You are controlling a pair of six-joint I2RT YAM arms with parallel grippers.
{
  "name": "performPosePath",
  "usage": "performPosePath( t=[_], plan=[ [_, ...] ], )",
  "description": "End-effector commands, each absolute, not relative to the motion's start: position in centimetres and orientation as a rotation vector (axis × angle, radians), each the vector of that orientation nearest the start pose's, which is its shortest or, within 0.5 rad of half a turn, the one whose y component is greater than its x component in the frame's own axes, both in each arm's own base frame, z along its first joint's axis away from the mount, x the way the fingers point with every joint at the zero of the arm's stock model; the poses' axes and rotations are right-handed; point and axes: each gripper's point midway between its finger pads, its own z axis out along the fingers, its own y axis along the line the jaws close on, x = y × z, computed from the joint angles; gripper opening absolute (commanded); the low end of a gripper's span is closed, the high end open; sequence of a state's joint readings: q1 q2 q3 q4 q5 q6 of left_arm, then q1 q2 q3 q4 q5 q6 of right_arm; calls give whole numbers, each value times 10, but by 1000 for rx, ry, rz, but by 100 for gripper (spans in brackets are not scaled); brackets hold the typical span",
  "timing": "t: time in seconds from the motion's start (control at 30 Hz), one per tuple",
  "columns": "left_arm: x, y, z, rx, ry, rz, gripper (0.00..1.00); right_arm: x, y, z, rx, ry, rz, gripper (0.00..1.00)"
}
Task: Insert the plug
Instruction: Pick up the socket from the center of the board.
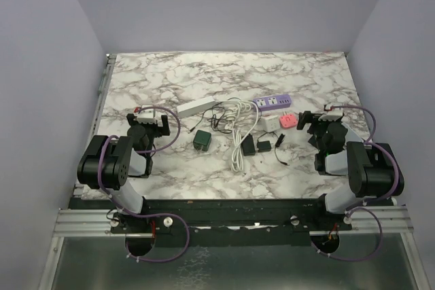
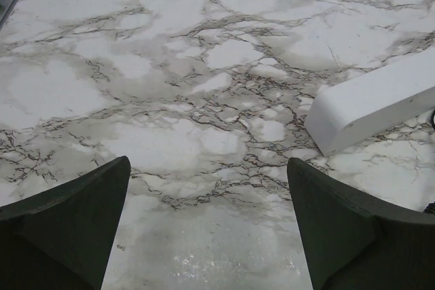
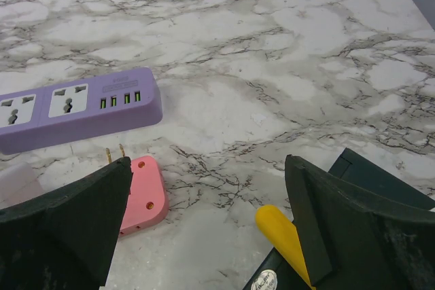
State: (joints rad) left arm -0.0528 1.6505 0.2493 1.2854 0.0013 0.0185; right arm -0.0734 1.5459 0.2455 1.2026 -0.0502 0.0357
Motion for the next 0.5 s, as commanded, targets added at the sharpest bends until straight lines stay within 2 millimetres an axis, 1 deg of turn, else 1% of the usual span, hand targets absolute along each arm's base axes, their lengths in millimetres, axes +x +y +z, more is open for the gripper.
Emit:
performPosePath(
  t=[0.0,0.27,0.33,0.37,0.43,0.47],
  plan=[
    [387,-18,83,34,1652,-22,99,384,-18,99,41,1640,13,100],
    [388,-18,83,35,1652,-26,99,384,-20,102,53,1631,5,100],
    [388,-16,86,28,1648,-16,99,386,-32,109,131,1638,-34,100],
    [390,-11,88,11,1657,2,99,388,-37,112,163,1662,-53,100],
    [398,-12,91,-7,1687,-21,99,392,-52,113,309,1766,-90,100],
    [405,-13,93,-6,1719,-22,99,396,-56,119,374,1808,-96,100]
  ],
)
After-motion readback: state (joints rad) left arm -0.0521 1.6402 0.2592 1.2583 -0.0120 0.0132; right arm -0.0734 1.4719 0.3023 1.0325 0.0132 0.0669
